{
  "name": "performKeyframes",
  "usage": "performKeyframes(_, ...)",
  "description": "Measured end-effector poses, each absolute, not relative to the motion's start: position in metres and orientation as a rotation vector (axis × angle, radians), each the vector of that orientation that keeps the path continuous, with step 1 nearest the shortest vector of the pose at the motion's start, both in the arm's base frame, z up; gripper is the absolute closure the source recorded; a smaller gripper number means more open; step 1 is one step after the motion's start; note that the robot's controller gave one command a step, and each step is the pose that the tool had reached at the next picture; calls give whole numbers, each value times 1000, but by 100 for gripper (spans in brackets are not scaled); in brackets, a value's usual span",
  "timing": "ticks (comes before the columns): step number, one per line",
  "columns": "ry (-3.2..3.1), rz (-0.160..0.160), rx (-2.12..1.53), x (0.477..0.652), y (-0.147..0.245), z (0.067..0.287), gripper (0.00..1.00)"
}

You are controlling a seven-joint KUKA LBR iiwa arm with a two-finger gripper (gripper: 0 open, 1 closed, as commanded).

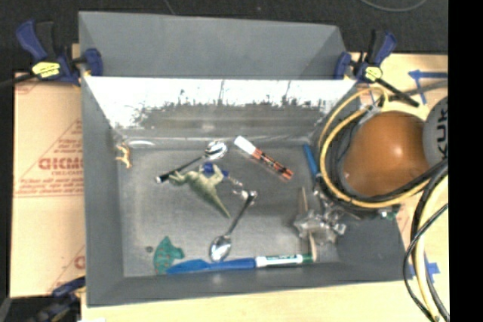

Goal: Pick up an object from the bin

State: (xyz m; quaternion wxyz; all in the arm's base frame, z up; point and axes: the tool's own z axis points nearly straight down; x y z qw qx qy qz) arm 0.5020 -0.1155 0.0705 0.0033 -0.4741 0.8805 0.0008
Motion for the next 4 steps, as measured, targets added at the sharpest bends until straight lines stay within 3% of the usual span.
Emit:
performKeyframes(1, 2760, 2, -1487, 502, -116, 71, 100)
performKeyframes(4, 2763, 1, -1481, 502, -117, 131, 100)
